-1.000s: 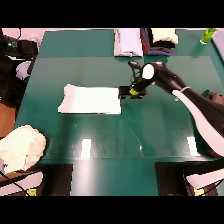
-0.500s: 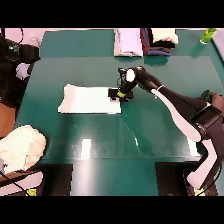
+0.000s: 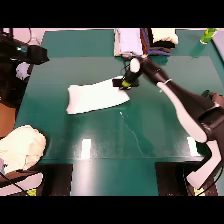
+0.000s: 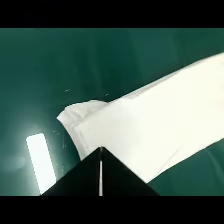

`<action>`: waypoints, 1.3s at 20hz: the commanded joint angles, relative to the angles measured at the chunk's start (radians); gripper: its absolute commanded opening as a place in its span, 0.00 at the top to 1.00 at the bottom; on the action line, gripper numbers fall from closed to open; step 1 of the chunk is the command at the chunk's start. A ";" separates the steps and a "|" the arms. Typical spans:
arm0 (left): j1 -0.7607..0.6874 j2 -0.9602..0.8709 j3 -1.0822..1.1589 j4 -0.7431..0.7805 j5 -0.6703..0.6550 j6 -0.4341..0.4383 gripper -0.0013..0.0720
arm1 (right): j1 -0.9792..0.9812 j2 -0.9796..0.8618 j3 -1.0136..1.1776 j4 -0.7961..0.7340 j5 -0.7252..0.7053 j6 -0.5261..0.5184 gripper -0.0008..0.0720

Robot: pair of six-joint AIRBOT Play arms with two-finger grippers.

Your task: Fold the shirts.

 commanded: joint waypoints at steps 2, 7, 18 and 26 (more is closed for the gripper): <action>-0.118 -0.001 0.000 -0.004 0.024 0.015 0.95 | -0.159 0.151 0.012 -0.195 0.147 -0.104 0.96; -0.156 -0.001 0.000 -0.008 0.027 0.028 0.95 | -0.495 0.315 0.011 -0.220 0.233 -0.185 0.96; -0.156 -0.001 0.000 -0.022 0.030 -0.002 0.95 | -1.065 0.404 0.011 -0.072 0.277 -0.252 0.96; -0.156 -0.001 0.000 -0.036 0.029 0.000 0.95 | -1.144 0.552 0.012 -0.019 0.211 -0.248 0.96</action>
